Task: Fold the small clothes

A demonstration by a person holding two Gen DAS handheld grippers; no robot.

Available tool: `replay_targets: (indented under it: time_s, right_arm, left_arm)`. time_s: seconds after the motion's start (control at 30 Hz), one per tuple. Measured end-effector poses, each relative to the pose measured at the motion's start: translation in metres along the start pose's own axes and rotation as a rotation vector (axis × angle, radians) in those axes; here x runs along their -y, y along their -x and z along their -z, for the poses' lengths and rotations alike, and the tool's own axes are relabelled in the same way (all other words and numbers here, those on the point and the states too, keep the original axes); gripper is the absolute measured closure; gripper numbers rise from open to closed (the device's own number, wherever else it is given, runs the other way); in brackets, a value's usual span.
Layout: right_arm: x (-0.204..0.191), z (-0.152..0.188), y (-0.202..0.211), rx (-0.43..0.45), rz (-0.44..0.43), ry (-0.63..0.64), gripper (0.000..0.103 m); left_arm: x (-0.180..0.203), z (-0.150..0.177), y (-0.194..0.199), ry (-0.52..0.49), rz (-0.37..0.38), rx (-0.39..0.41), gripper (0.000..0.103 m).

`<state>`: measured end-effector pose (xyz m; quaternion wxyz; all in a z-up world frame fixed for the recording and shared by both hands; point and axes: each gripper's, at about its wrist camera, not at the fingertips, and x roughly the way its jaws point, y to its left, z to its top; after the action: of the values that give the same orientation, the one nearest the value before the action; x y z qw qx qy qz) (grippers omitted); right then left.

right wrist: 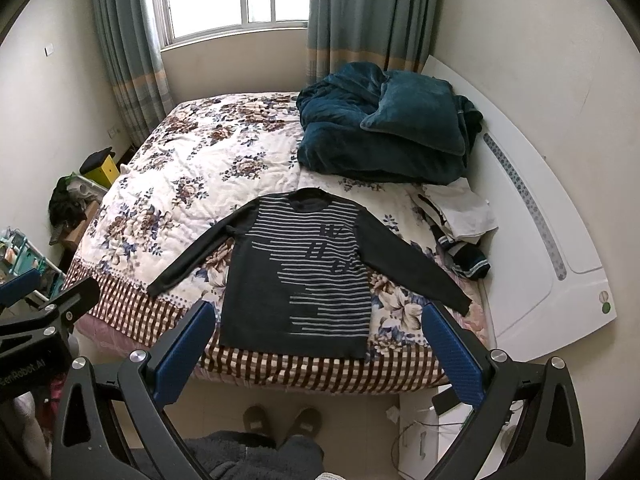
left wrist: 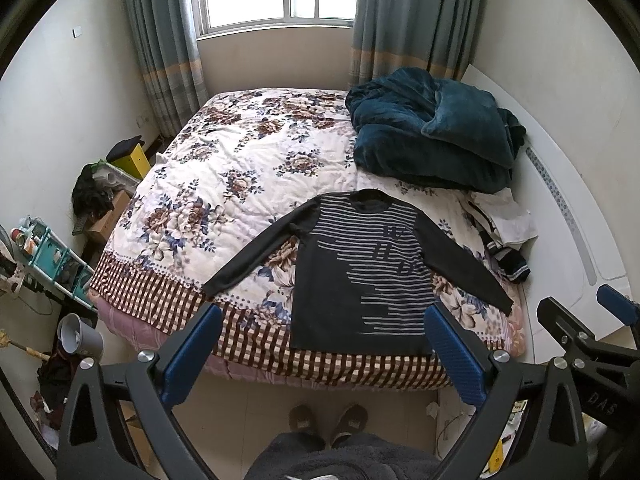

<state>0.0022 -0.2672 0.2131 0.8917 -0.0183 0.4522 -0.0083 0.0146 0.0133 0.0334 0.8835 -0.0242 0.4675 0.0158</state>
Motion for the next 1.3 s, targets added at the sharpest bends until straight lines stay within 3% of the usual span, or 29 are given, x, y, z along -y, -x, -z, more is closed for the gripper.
replay_targets:
  time_s: [0.23,0.37,0.63,0.93,1.13,1.3]
  right_arm:
    - [0.012,-0.002,-0.03,0.009,0.011,-0.022,0.0]
    - [0.02,-0.016,-0.069,0.014,0.034,-0.039,0.0]
    - [0.022,-0.055,-0.175,0.009,0.058,-0.052,0.0]
    - [-0.007,-0.072,-0.374,-0.158,0.104,-0.149,0.0]
    - [-0.058,-0.057,-0.538,-0.373,0.001,-0.266,0.0]
    - [-0.138,-0.054,-0.673,-0.507,-0.112,-0.293,0.0]
  left_arm:
    - [0.0,-0.005,-0.024,0.018,-0.063,0.057,0.0]
    - [0.0,-0.014,-0.06,0.013,-0.154,0.1,0.0]
    - [-0.014,-0.032,-0.164,0.002,-0.237,0.037,0.0]
    - [-0.067,-0.053,-0.339,-0.059,-0.305,-0.098,0.0]
    - [-0.157,-0.044,-0.48,-0.019,-0.362,-0.252,0.0]
    - [-0.222,-0.007,-0.595,0.004,-0.397,-0.402,0.0]
